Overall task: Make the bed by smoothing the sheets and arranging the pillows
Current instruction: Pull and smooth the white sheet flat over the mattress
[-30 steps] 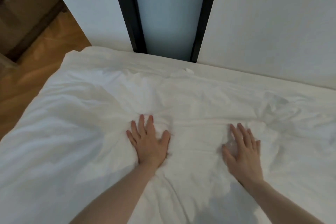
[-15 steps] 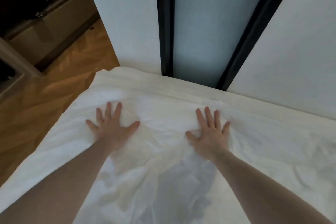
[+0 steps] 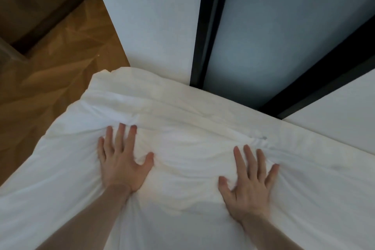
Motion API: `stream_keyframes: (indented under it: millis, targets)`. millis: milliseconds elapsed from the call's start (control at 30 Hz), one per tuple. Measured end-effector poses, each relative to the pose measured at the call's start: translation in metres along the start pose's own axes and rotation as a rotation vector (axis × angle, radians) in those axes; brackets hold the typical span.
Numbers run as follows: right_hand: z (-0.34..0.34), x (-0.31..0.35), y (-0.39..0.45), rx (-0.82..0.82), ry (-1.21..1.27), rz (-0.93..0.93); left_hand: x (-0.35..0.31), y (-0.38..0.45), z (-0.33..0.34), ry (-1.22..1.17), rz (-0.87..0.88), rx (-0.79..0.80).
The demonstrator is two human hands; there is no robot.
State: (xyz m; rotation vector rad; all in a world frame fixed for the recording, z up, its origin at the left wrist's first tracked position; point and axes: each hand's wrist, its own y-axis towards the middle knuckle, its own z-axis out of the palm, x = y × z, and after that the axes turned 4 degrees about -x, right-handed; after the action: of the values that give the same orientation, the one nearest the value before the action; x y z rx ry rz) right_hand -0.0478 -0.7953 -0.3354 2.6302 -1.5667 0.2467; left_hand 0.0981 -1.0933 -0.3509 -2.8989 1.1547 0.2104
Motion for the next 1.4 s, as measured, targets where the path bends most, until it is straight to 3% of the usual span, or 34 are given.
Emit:
stream_keyframes:
  millis: [167,333,533,800,933,1067,1400]
  targets:
    - [0.002,-0.004,0.001,0.042,0.04,0.026,-0.004,0.0,-0.019,-0.019,0.019,0.092]
    - [0.01,-0.007,0.002,0.026,0.057,0.025,0.005,0.036,-0.055,-0.239,0.01,-0.081]
    - [0.022,-0.007,0.002,-0.044,0.072,0.007,0.003,0.087,-0.02,-0.011,-0.025,0.042]
    - [0.022,-0.01,0.001,-0.038,0.067,0.013,-0.001,0.086,-0.028,-0.081,-0.013,0.08]
    - [0.02,-0.011,0.003,-0.052,0.088,0.01,0.016,0.012,-0.066,-0.293,0.066,0.133]
    - [0.02,-0.009,0.002,-0.079,0.118,0.005,0.065,-0.11,-0.061,-0.083,0.269,0.162]
    - [0.015,-0.005,-0.005,-0.103,0.086,-0.004,0.069,-0.102,-0.022,-0.06,0.27,0.1]
